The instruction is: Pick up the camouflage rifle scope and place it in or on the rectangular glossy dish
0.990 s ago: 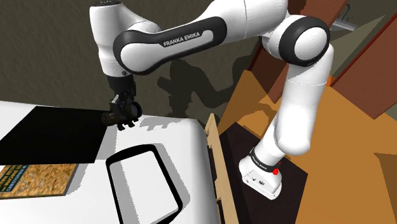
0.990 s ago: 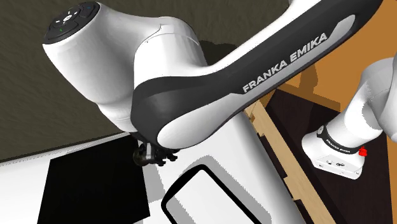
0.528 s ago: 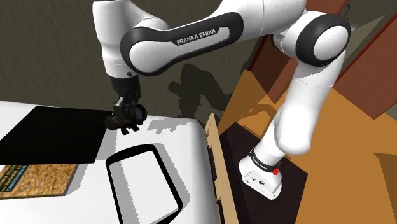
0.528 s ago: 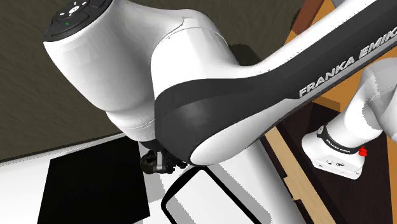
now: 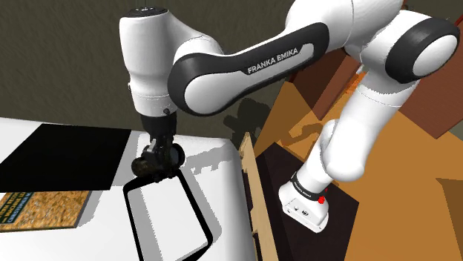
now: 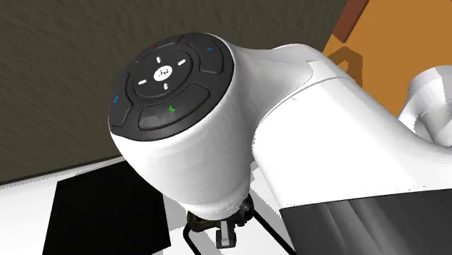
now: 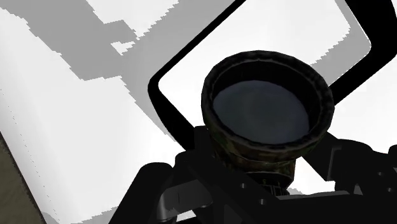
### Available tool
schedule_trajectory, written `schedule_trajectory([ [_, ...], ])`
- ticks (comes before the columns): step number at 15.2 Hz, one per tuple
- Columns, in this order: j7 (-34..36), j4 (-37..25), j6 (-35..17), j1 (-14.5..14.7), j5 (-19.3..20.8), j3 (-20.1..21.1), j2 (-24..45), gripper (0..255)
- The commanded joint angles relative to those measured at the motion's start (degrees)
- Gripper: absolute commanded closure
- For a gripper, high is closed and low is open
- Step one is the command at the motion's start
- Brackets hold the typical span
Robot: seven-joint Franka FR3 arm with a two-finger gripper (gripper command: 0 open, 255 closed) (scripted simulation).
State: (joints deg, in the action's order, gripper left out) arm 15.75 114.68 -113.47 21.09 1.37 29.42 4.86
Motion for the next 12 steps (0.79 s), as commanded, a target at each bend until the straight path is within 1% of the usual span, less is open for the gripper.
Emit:
schedule_trajectory([
  [1,1.1,2.7,-0.1,0.8,-1.8,1.0,-3.1,255],
  [5,4.2,6.6,-0.5,3.1,-4.7,3.3,-7.3,255],
  [6,5.5,7.8,-0.5,4.0,-5.8,4.2,-8.8,255],
  [12,6.3,10.5,-5.1,4.1,-4.6,4.5,-6.5,255],
])
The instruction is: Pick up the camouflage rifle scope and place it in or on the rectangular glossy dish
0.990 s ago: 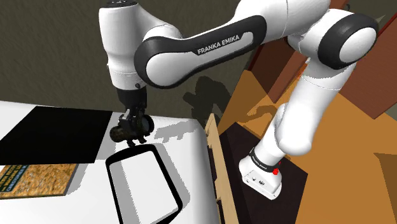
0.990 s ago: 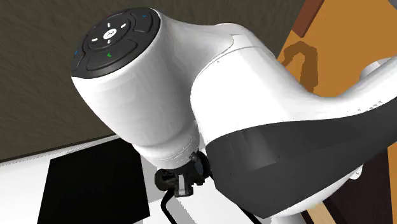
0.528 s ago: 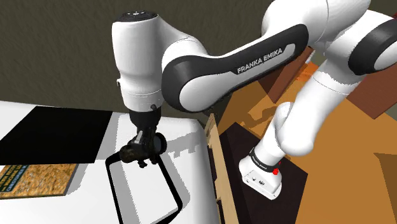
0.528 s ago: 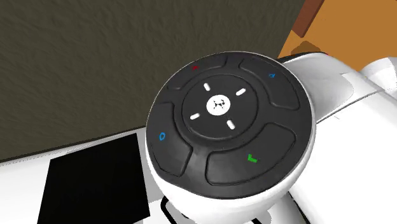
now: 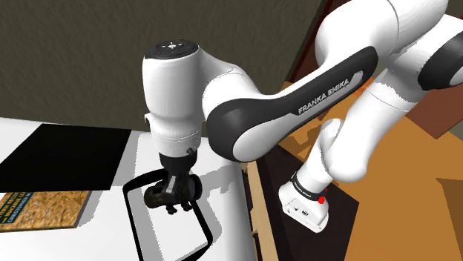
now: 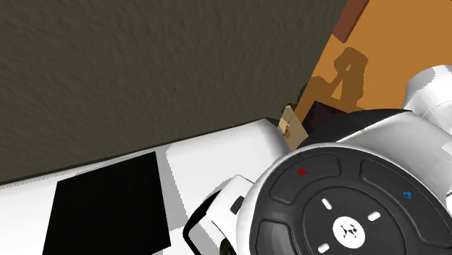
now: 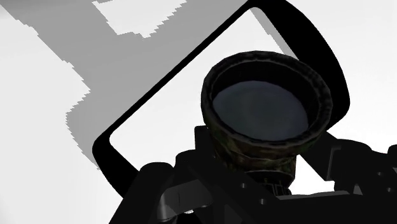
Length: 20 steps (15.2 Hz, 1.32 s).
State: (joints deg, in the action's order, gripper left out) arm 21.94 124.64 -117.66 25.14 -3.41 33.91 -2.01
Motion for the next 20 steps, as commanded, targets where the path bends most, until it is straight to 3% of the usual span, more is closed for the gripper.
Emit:
schedule_trajectory([
  [1,0.3,1.0,-1.7,0.0,0.4,0.1,0.8,255],
  [10,2.3,4.1,-8.7,0.3,3.3,0.2,5.3,255],
  [18,2.3,4.1,-8.7,0.3,3.3,0.2,5.3,255],
  [19,2.3,4.1,-8.7,0.3,3.3,0.2,5.3,0],
  [20,2.3,4.1,-8.7,0.3,3.3,0.2,5.3,0],
])
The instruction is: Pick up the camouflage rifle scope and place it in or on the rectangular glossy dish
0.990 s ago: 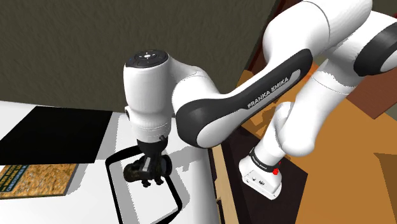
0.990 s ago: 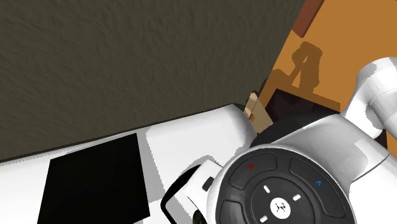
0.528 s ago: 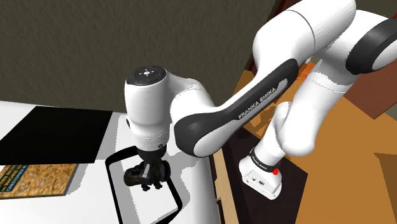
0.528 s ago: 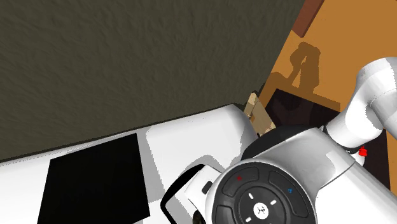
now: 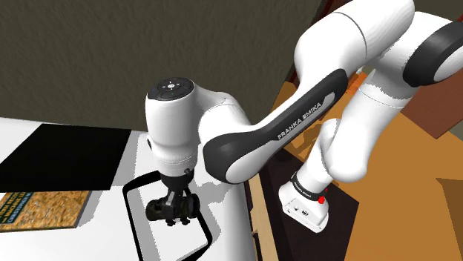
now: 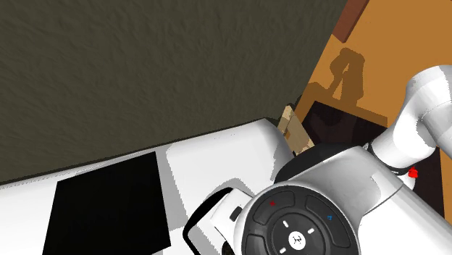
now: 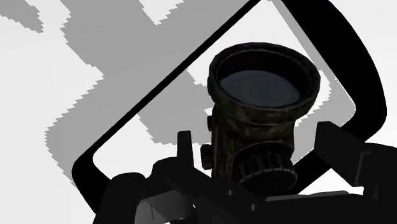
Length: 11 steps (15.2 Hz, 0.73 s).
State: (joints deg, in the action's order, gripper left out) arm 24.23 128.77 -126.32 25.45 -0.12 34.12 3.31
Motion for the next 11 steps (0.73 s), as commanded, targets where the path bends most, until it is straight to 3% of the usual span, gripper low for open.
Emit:
schedule_trajectory([
  [1,0.0,0.0,0.0,0.0,0.0,0.0,0.0,0],
  [4,0.0,0.0,0.0,0.0,0.0,0.0,0.0,0],
  [8,-1.8,-4.2,7.3,-0.4,-2.4,-0.1,-3.8,0],
  [11,-1.8,-4.2,7.3,-0.4,-2.4,-0.1,-3.8,0],
])
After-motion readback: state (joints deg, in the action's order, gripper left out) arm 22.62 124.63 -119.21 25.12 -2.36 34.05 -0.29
